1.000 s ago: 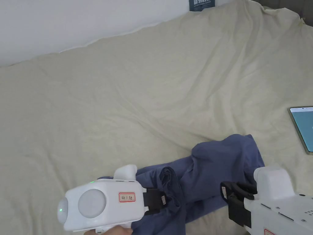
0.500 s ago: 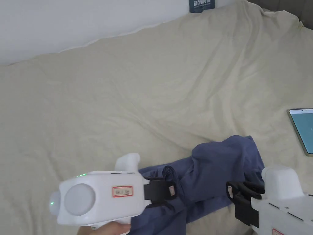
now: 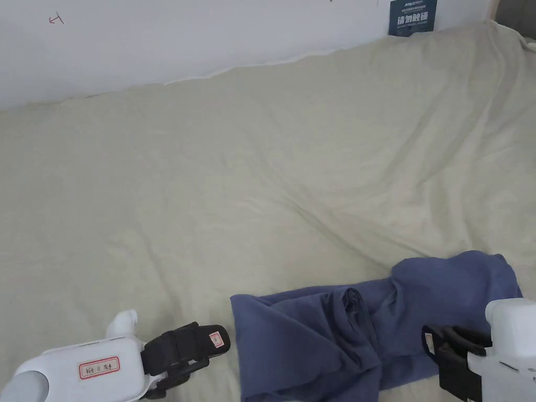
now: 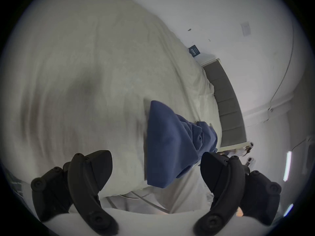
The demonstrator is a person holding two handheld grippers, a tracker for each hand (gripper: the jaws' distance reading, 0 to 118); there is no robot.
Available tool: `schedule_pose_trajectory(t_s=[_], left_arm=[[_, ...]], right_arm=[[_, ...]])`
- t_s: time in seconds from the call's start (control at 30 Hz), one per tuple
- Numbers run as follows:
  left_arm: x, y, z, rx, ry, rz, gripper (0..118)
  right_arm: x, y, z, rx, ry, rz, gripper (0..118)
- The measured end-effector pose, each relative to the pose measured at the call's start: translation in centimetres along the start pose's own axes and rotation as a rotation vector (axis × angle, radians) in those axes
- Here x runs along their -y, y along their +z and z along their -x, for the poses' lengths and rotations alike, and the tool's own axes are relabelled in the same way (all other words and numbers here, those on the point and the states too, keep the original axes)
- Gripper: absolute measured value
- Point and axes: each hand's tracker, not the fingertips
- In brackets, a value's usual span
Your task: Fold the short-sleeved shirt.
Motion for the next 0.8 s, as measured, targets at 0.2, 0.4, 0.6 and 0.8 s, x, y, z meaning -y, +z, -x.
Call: schedule_pose_trajectory(t_s=[0.2, 0.4, 0.6, 0.8], left_arm=[[-0.6, -2.8, 0.6, 0.193, 0.117, -0.035, 108], [-1.3, -6.2, -1.3, 0.111, 0.034, 0.105, 108], [-1.7, -8.9, -2.1, 0.163, 0.012, 0.178, 107], [-2.2, -9.5, -2.9, 0.126, 0.012, 0.173, 15]], right_arm=[[-0.6, -0.8, 1.4, -0.005, 0.017, -0.002, 0], [-0.7, -1.1, 1.4, -0.002, 0.052, 0.016, 0], [-0.4, -1.7, 0.6, -0.022, 0.000, 0.025, 0], [-0.2, -1.8, 0.5, -0.012, 0.011, 0.037, 0]])
